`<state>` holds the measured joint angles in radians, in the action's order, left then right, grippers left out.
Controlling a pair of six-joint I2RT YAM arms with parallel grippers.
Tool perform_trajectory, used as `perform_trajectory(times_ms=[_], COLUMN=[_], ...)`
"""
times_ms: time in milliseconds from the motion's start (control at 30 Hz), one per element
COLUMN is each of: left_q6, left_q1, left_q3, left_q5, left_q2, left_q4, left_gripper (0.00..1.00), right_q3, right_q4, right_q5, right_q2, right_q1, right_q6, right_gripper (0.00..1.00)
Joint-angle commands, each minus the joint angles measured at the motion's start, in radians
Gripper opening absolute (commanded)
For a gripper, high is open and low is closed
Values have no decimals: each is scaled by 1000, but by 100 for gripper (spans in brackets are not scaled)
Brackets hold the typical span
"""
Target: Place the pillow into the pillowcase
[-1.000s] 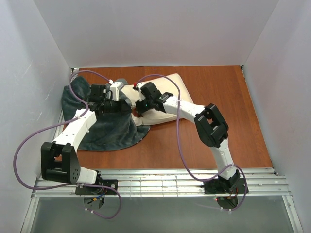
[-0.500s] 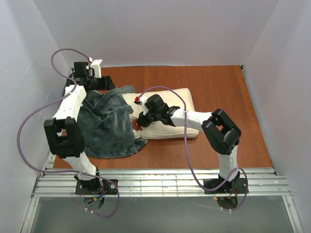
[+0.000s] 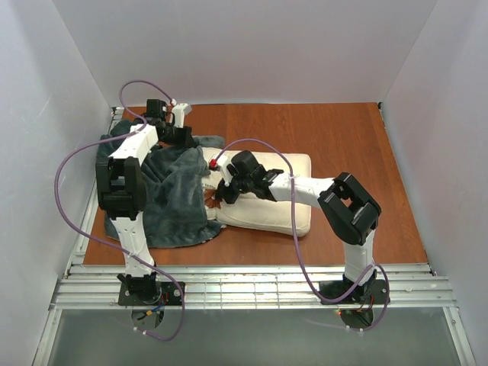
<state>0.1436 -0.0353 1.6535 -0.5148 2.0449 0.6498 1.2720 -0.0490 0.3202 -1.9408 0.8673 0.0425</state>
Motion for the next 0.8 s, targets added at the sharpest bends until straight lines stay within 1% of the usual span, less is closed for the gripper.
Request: perform_trajectory(times_ms=[0, 100, 200, 233, 300, 367, 400, 433, 467, 500, 533, 567, 600, 667, 700, 733, 767], left_q6=[-27, -55, -81, -93, -110, -113, -99, -93, -90, -84, -70, -65, -64, -55, -50, -45, -39], left_q1=[-54, -77, -115, -117, -121, -124, -127, -129, -129, -129, -129, -129, -129, -129, -129, -129, -129], left_q3=[74, 143, 192, 196, 195, 183, 164, 154, 141, 118, 109, 97, 89, 89, 95, 107, 111], left_q5=[-218, -290, -318, -327, -346, -334, -335, -324, -311, -300, -300, -295, -288, -278, -274, -268, -263], left_q2=[40, 69, 81, 80, 74, 67, 64, 61, 54, 51, 47, 41, 28, 24, 23, 23, 23], left_q4=[21, 14, 4, -5, -9, -18, -15, -15, -16, -18, -12, -13, -19, -21, -21, -19, -18], left_gripper=[0, 0, 0, 7, 14, 20, 19, 18, 13, 12, 12, 14, 19, 24, 34, 39, 44], right_q3=[-37, -51, -59, -62, -71, -85, -68, -47, -24, 4, 21, 27, 21, 29, 42, 61, 78], right_q4=[61, 61, 60, 61, 60, 61, 66, 127, 167, 220, 262, 305, 311, 349, 369, 392, 412], right_q5=[82, 79, 80, 82, 77, 57, 45, 10, -15, -35, -49, -26, -3, 51, 71, 109, 126], right_q2=[32, 54, 71, 81, 89, 103, 102, 98, 94, 100, 115, 140, 201, 256, 288, 293, 293], right_q1=[56, 73, 78, 78, 76, 78, 78, 78, 76, 73, 56, 41, 21, -48, -75, -138, -171], right_q6=[121, 201, 261, 276, 325, 361, 378, 384, 382, 381, 372, 356, 337, 294, 284, 277, 255], right_gripper=[1, 1, 1, 1, 1, 1, 1, 1, 1, 12, 16, 29, 48, 89, 99, 99, 98])
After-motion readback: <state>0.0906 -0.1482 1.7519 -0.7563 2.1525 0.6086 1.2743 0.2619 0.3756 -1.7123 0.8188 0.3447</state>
